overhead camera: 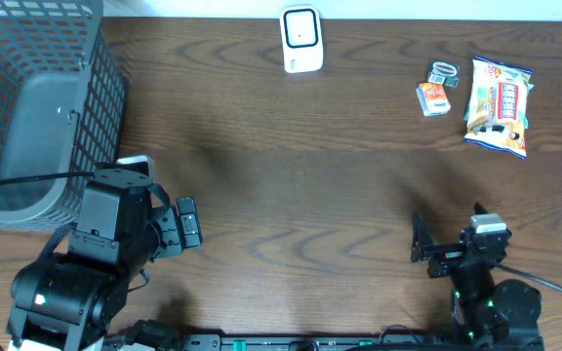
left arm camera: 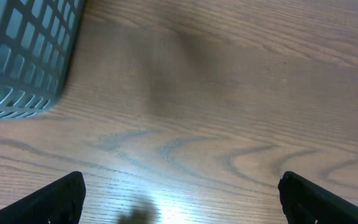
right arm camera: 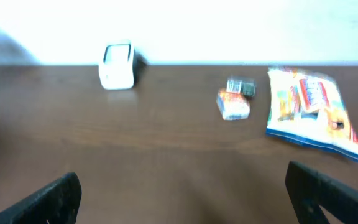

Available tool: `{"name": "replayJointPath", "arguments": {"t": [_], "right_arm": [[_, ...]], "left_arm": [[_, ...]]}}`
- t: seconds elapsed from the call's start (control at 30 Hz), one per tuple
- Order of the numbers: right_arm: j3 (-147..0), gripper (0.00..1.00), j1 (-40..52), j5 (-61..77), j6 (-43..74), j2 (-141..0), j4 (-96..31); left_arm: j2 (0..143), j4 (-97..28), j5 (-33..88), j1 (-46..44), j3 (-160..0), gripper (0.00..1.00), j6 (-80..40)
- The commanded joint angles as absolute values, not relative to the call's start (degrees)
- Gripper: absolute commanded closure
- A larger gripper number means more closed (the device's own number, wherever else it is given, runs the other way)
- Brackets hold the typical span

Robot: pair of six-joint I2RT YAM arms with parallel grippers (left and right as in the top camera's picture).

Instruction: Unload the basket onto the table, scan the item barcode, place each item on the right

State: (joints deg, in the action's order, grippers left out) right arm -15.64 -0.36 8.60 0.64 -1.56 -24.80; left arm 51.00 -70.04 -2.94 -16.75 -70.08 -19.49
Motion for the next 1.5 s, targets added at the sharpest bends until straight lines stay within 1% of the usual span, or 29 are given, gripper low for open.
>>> {"name": "replayJointPath", "arguments": {"t": [0.0,0.4,0.57,0.7,0.8,1.47], "right_arm": [[-11.86,0.01,-0.67,10.35,-0.32,-0.38,-20.8],[-0.3,0.01,-0.64,10.0,-0.27,-0.3,-2.15],[-0.32,0.01,0.43,5.21,0.78,-0.3,-0.6],[-0.32,0.01,1.58,1.54,0.78,-0.3,-2.24],[-0.32,0.01,2.02,1.39,1.28,-0.3,-4.19],[-0.32,0.01,2.35,1.21,1.45,-0.3,-4.43]], "left_arm": [[50.85,-70.0,-3.01,-16.69,-70.32,0.02,-19.35],[50.85,-70.0,-3.01,-16.69,-70.32,0.02,-19.35],[50.85,-70.0,-3.01,-16.69,-70.32,0.02,-19.35],[50.85,-70.0,-3.01,-16.69,-70.32,0.02,-19.35],[50.85,-70.0,-3.01,-16.69,-70.32,0.02,-19.35],[50.85,-70.0,-3.01,-16.69,-70.32,0.02,-19.35]]}}
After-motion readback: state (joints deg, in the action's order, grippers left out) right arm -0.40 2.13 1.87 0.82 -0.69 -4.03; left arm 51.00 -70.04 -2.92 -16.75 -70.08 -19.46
